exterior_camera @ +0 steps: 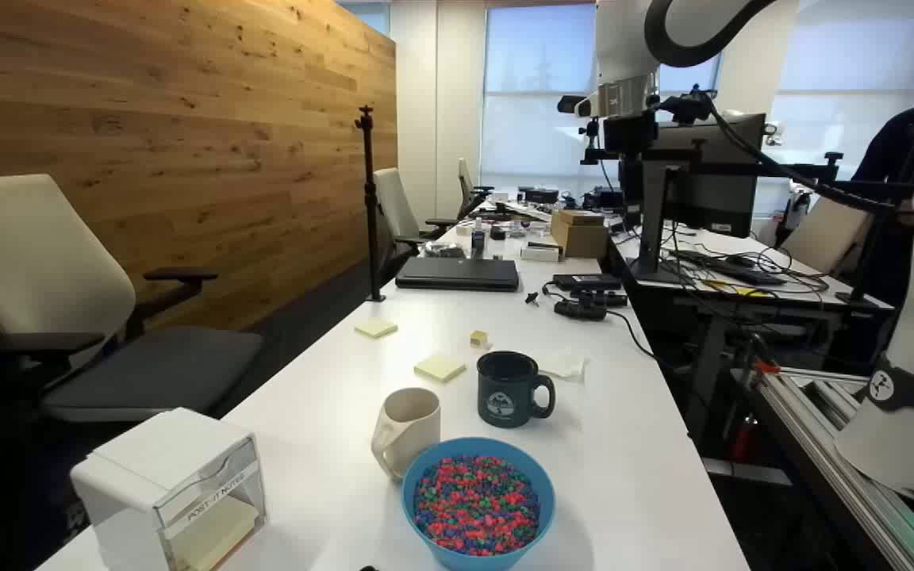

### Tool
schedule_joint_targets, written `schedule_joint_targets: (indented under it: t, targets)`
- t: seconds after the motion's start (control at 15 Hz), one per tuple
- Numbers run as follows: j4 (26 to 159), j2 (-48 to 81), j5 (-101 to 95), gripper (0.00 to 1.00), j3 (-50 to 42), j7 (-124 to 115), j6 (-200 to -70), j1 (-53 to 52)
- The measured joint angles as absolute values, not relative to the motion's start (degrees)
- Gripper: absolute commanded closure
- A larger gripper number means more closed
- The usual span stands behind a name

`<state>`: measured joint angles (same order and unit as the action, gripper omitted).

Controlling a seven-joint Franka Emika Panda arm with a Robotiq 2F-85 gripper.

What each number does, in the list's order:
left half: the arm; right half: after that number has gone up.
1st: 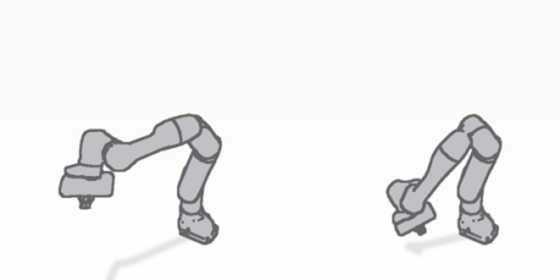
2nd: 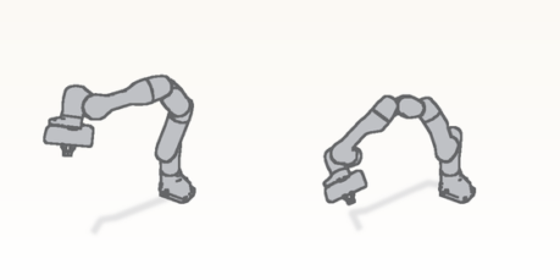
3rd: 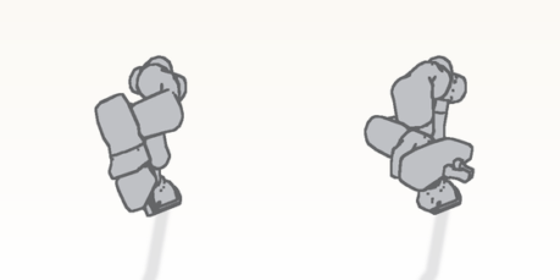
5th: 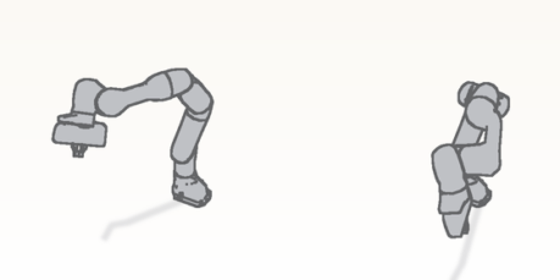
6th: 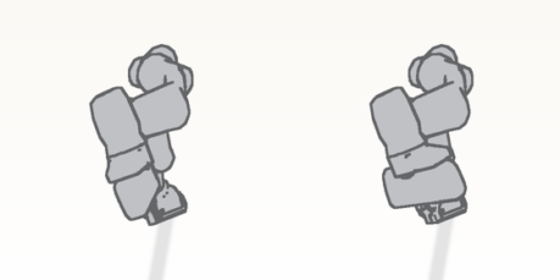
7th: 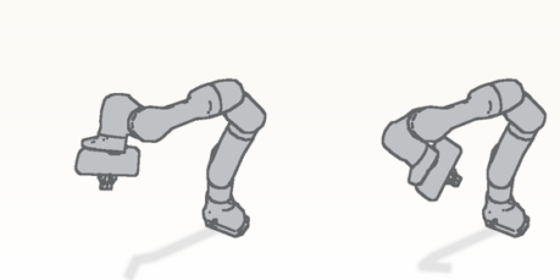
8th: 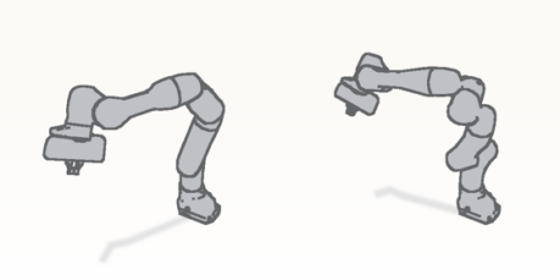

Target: Put the wooden block in the green cup

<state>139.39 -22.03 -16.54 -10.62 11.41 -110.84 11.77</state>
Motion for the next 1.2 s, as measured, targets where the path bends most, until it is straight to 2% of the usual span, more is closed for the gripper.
schedule_joint_targets:
  t: [0.6, 1.2]
  targets:
    - [139.1, -20.94, -15.53, 0.0, -10.62, 5.45, -111.28, 11.79]
    - [131.14, -6.8, -7.09, 0.0, -10.88, -15.57, -117.91, 11.93]
